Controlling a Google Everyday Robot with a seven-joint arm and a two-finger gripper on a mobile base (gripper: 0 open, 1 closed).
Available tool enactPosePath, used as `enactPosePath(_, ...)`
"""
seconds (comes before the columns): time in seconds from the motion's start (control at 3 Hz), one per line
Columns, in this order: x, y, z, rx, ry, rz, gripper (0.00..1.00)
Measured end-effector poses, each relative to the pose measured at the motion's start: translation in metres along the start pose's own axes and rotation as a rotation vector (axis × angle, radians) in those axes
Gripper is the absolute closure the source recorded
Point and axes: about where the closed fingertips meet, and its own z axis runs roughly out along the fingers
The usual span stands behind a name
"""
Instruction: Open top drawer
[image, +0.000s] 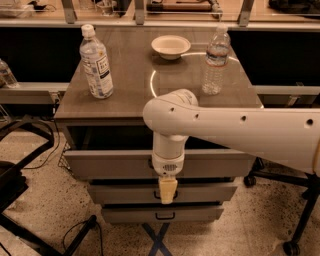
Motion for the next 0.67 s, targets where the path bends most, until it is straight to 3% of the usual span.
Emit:
enactPosePath(0.33,0.0017,-0.0027,0.0060,0.000,-0.017,0.005,0.64)
enactPosePath(0.67,0.0023,-0.0029,0.0077,-0.001,-0.019,0.006,0.95)
